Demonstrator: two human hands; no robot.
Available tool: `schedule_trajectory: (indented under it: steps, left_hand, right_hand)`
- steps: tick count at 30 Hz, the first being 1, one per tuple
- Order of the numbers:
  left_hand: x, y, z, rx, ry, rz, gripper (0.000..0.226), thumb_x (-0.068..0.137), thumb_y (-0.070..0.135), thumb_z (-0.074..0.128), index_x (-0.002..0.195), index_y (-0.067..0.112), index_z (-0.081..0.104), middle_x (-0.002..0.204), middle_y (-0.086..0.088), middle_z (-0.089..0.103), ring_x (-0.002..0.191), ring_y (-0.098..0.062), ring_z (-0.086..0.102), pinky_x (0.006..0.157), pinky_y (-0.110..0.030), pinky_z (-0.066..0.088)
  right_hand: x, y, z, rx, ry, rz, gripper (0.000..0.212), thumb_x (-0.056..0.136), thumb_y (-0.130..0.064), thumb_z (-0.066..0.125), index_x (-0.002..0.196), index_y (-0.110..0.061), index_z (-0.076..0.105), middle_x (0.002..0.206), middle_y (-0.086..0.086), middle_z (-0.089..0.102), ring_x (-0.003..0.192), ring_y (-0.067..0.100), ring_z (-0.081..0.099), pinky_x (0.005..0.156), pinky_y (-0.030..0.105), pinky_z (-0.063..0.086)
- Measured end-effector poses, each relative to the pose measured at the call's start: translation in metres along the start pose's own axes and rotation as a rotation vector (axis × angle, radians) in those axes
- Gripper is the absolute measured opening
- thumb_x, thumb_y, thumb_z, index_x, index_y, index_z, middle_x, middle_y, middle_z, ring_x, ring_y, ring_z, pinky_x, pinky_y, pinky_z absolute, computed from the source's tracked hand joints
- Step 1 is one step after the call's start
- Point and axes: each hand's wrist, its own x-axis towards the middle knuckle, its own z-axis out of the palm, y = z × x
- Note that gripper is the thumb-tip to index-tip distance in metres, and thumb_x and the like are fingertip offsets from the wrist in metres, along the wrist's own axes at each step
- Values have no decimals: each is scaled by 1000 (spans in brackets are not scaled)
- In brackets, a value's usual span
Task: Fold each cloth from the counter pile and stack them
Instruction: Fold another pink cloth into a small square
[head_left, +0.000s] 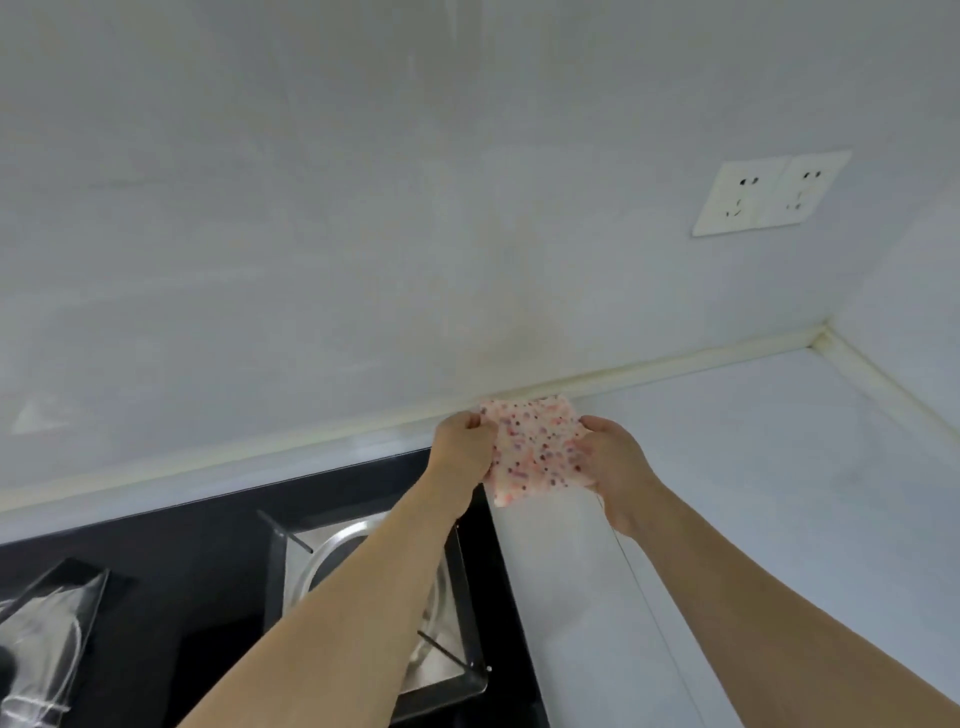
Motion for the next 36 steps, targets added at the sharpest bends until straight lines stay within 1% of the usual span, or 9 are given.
schedule_trajectory:
  steps: [6,8,10,13,16,20,25,31,36]
  left_hand:
    - [58,14,28,85,52,37,17,91,8,48,77,16,45,77,-10,44,68,-21,42,64,-32,41]
    - [72,12,36,108,60,20,16,90,8,48,77,16,46,78,-10,45,70,-21,42,64,-31,41]
    - [81,8,42,161,69,-6,17,91,12,49,75,19,48,80,-10,52,71,-22,48,68,-31,48]
    - [75,6,45,283,80,6,10,91,16,44,98,19,52,85,-1,58,71,-18,53,58,-24,44]
    - [55,0,43,301,97,59,38,94,14,40,130,12,49,91,4,55,64,-7,50,47,-17,37]
    - [19,-11,30,300,112,113,35,97,14,39,131,16,49,110,2,58,76,-7,54,62,-20,41]
    - [-21,-33,11,366,178,195,18,95,11,39,104,19,53,105,2,56,86,-15,52,72,-24,41]
    - [-59,-44,-19,676,187,414,38,99,19,42,136,13,48,136,-2,50,124,-20,45,102,-32,40]
    - [-87,-59,-61,822,279,552,38,99,23,43,135,13,48,134,-4,52,122,-22,46,105,-35,40]
  right_hand:
    - [64,2,-9,25,52,47,40,88,10,31,79,-17,59,82,4,64,74,18,59,66,26,46]
    - [82,4,-11,9,56,58,35,90,7,32,99,-14,59,93,2,63,82,18,57,70,27,44]
    - [94,9,-13,-27,40,64,47,92,2,35,135,-14,46,123,4,55,100,18,50,83,29,36]
    - [99,17,-18,-133,85,78,59,93,-4,37,150,-16,25,144,8,41,110,24,49,90,32,35]
    - [86,24,-24,-145,95,82,50,95,-6,42,144,-7,30,136,18,45,98,30,54,65,23,41]
    - [65,26,-21,-290,59,121,56,93,-12,41,147,-11,27,147,12,38,129,32,43,92,33,38]
    - [30,45,-11,-508,90,-21,65,71,-41,39,133,-22,44,132,10,54,114,33,54,97,50,46]
    - [-41,50,13,-666,83,-288,53,88,-6,47,140,-10,37,140,11,44,123,30,45,100,40,38]
    - [-69,54,42,-756,56,-494,50,88,-5,50,137,-10,40,136,9,48,121,25,46,102,38,39]
